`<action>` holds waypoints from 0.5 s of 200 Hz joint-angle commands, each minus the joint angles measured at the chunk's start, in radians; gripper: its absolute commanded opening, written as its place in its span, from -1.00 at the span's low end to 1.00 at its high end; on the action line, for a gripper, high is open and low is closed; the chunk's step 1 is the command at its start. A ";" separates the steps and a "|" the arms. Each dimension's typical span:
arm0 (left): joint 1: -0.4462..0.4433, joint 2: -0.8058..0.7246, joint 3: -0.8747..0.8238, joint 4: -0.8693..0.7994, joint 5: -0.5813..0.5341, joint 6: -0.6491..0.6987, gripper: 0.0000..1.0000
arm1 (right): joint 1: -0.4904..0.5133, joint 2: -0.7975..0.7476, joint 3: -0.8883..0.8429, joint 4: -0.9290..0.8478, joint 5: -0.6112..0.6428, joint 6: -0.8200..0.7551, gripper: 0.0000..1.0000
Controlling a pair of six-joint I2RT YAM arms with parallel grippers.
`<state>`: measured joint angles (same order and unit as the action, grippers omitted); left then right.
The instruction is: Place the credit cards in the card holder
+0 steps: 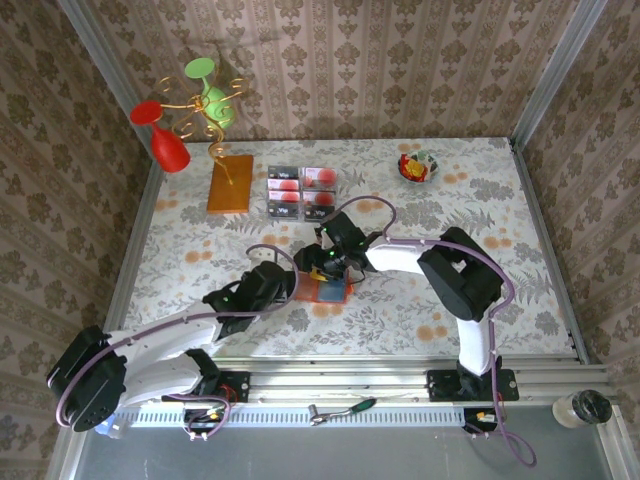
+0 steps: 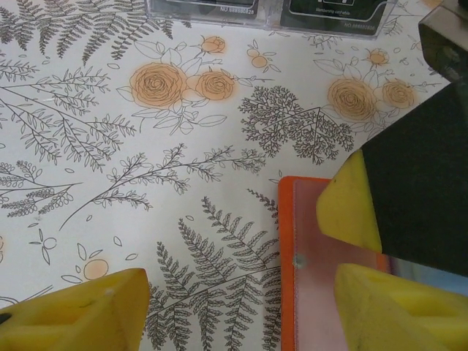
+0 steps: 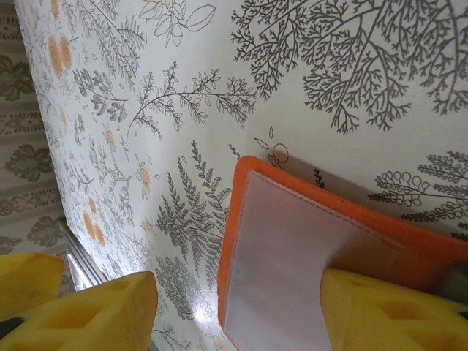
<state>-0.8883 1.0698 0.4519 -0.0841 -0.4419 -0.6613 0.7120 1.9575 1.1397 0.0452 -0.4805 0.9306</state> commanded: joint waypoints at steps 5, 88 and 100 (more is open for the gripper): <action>0.008 0.015 -0.021 -0.006 0.002 -0.017 0.38 | 0.003 0.007 0.006 0.016 -0.010 0.019 0.25; -0.001 0.158 -0.028 0.083 0.020 -0.019 0.38 | -0.013 -0.040 -0.021 0.012 -0.001 0.022 0.24; -0.003 0.181 -0.031 0.095 0.019 -0.023 0.38 | -0.014 -0.045 -0.023 0.012 -0.001 0.023 0.24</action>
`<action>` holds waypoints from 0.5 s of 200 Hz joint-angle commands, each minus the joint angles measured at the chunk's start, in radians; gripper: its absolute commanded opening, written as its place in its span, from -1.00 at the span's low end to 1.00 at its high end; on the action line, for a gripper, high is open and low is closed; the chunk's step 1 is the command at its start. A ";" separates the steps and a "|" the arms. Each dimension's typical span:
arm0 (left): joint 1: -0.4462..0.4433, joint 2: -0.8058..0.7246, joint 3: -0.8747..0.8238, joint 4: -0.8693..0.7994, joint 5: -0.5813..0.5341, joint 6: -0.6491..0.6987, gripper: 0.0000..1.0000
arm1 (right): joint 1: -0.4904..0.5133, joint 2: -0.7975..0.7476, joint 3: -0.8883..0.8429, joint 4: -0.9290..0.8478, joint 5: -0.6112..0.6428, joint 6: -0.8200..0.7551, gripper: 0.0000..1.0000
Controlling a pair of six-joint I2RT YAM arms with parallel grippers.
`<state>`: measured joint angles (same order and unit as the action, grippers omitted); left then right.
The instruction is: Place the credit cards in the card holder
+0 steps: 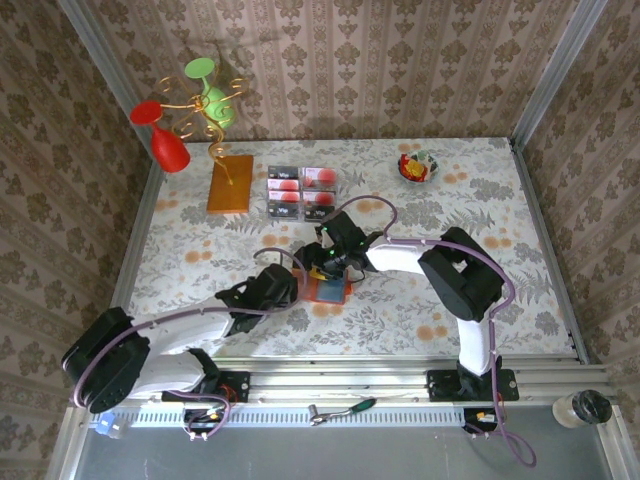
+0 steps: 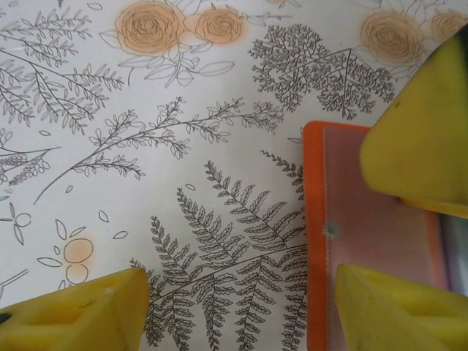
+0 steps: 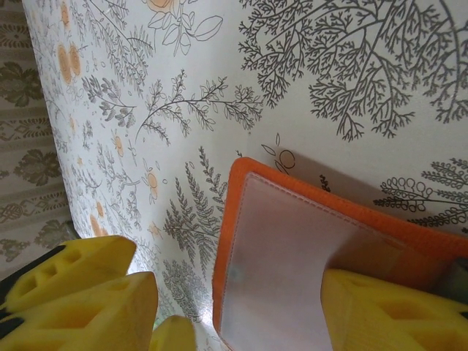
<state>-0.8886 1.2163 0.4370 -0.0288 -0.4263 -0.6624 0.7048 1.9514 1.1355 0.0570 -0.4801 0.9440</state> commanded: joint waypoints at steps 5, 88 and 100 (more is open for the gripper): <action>-0.002 0.044 -0.017 0.046 0.003 -0.022 0.38 | -0.007 -0.040 -0.019 0.000 -0.002 0.010 0.24; -0.019 0.103 -0.049 0.078 -0.009 -0.060 0.37 | -0.024 -0.084 -0.008 -0.119 0.047 -0.083 0.01; -0.022 0.099 -0.049 0.079 -0.011 -0.061 0.37 | -0.024 -0.075 -0.013 -0.124 0.050 -0.088 -0.14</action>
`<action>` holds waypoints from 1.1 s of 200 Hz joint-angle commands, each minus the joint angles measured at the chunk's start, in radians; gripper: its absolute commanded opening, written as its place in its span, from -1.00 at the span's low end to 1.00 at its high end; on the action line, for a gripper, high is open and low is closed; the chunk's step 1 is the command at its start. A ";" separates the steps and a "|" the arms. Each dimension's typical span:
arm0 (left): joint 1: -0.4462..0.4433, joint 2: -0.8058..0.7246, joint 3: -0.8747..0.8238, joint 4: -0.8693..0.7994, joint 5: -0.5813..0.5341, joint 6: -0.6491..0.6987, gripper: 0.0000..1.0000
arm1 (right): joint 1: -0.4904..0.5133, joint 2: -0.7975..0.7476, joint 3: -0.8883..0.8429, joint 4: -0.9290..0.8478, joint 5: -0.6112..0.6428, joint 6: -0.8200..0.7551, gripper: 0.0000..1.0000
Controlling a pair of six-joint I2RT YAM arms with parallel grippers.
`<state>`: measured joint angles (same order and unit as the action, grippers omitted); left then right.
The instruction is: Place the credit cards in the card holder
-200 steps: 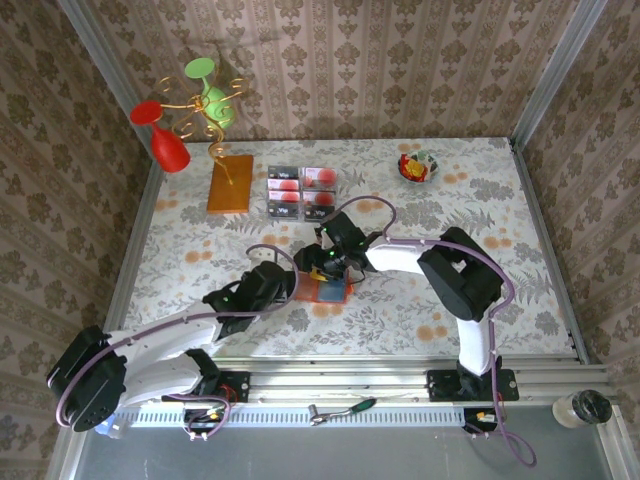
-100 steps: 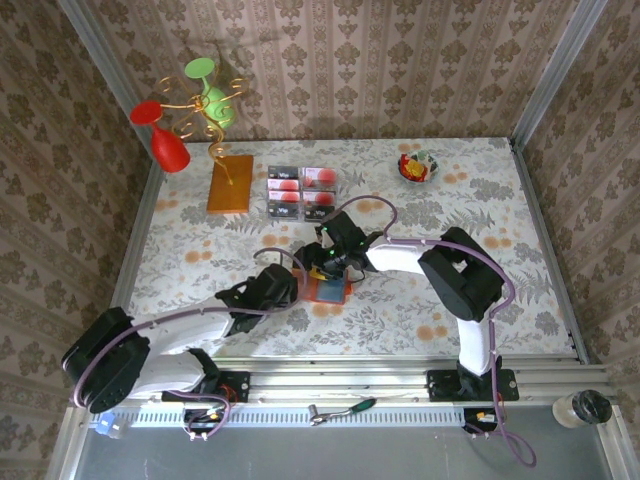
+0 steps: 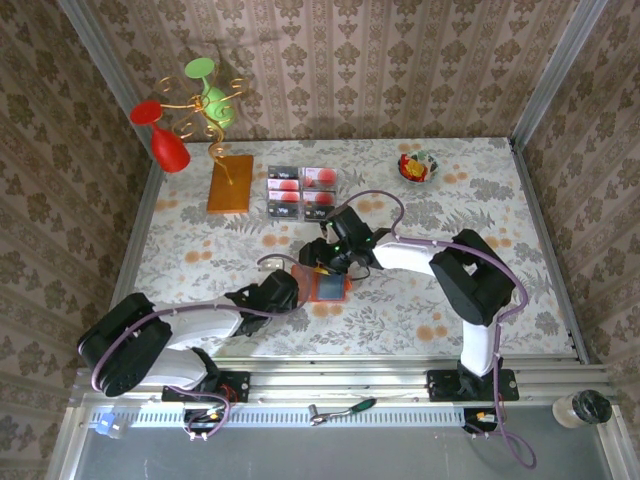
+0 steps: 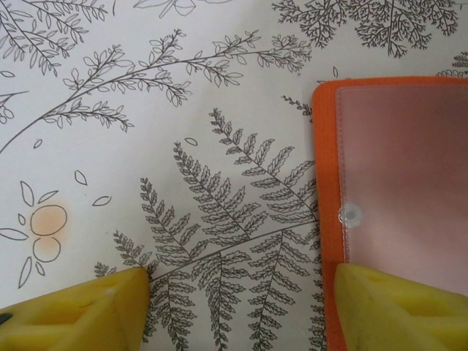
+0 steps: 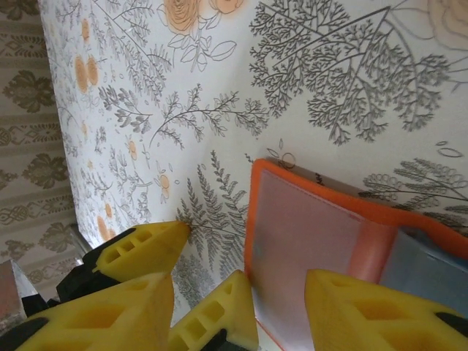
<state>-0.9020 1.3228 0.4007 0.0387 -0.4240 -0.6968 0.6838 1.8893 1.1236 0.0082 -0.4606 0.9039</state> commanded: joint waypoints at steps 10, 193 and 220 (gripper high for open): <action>-0.010 -0.010 -0.013 0.011 -0.013 -0.027 0.37 | -0.001 -0.003 -0.004 -0.075 0.031 -0.047 -0.31; -0.002 0.020 0.060 -0.011 0.003 -0.009 0.43 | 0.014 0.066 -0.021 -0.058 0.025 -0.032 -0.54; -0.003 0.048 0.046 -0.003 -0.005 -0.025 0.42 | 0.005 0.028 0.007 -0.099 0.017 -0.056 -0.46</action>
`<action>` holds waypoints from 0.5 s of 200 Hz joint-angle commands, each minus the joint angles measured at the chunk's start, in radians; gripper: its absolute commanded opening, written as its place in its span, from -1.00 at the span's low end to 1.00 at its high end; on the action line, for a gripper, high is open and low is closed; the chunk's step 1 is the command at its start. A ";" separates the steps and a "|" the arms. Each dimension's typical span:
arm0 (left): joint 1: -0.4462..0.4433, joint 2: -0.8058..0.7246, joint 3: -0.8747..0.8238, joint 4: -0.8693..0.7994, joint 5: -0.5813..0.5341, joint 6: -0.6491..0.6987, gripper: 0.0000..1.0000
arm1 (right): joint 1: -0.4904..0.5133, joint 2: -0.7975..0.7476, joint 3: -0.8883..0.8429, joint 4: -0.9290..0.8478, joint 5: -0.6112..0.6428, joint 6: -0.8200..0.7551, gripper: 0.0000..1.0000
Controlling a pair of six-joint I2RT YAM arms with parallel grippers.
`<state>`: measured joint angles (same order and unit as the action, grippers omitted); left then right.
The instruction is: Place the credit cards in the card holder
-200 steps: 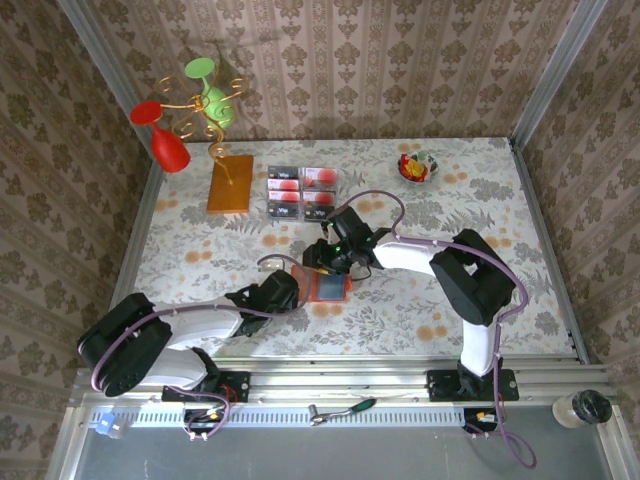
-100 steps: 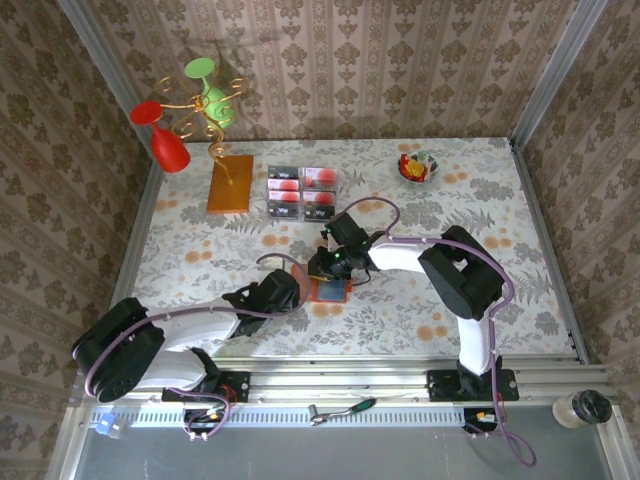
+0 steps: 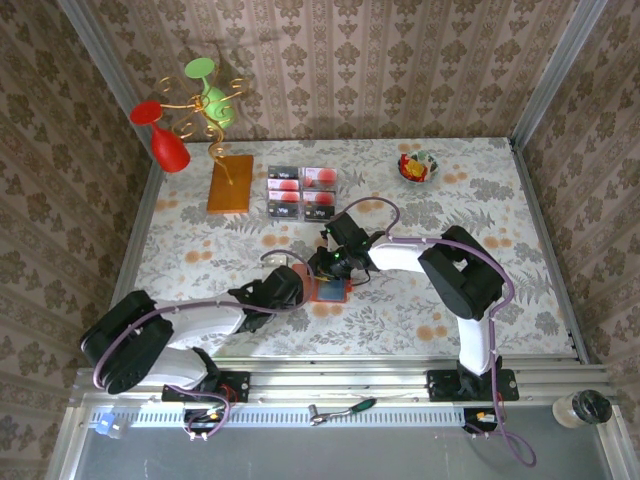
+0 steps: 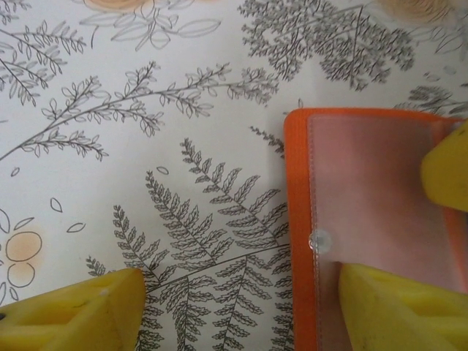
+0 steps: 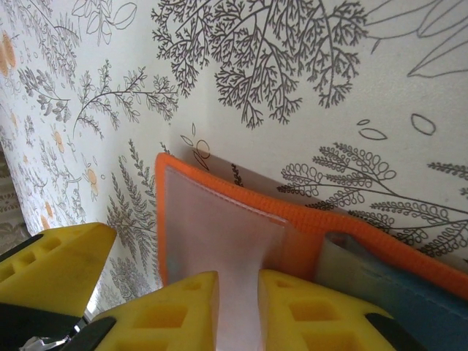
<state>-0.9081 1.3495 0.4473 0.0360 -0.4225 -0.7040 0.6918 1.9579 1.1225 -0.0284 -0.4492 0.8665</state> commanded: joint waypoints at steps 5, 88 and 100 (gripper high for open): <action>0.004 0.025 -0.004 0.001 -0.006 -0.019 0.42 | -0.008 -0.052 0.015 -0.078 0.008 -0.029 -0.43; 0.002 0.036 -0.018 0.025 -0.004 -0.027 0.42 | -0.210 -0.078 0.368 -0.526 0.302 -0.260 0.21; 0.002 0.036 -0.020 0.027 -0.002 -0.026 0.42 | -0.223 -0.033 0.438 -0.570 0.333 -0.285 0.27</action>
<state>-0.9081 1.3796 0.4446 0.0563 -0.4229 -0.7124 0.4870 1.8648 1.4490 -0.4129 -0.2478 0.6773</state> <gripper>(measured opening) 0.709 0.609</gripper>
